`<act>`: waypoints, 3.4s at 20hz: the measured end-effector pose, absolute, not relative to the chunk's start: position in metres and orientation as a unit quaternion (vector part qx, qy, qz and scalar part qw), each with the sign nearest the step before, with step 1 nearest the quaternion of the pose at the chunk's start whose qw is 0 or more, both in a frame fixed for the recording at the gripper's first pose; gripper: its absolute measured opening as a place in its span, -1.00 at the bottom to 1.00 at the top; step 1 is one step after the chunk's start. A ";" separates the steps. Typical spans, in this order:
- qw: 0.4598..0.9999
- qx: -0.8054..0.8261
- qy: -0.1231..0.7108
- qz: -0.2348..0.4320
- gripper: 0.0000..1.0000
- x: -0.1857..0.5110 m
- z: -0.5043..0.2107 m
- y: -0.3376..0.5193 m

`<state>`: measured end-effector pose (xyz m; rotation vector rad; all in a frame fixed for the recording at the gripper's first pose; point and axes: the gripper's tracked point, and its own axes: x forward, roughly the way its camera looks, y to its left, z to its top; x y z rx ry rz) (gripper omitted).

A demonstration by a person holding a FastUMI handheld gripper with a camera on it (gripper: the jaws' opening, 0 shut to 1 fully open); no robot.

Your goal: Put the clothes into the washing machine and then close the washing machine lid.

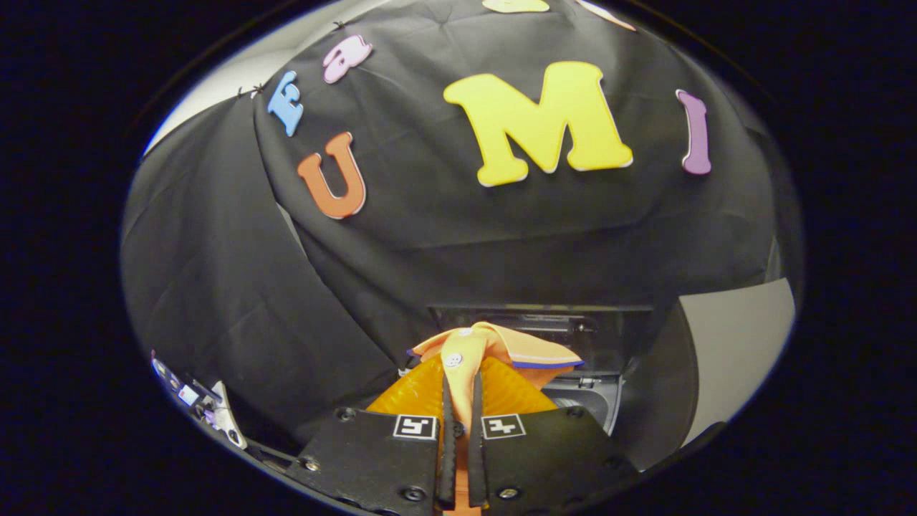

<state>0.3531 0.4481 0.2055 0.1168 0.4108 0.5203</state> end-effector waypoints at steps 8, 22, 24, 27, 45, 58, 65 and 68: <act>0.928 0.030 0.294 0.228 -0.80 0.407 0.099 0.453; 0.892 0.002 0.420 0.166 -0.80 0.432 -0.024 0.439; 0.892 -0.002 0.423 0.160 -0.80 0.433 -0.027 0.438; 0.894 0.002 0.422 0.148 -0.79 0.436 -0.027 0.436; 0.914 0.002 0.390 0.110 0.93 0.425 -0.024 0.421; 0.940 -0.005 0.328 0.098 0.93 0.426 0.024 0.407; 0.966 -0.037 0.233 0.108 0.93 0.436 0.103 0.415; 0.975 -0.039 0.185 0.113 0.94 0.443 0.141 0.421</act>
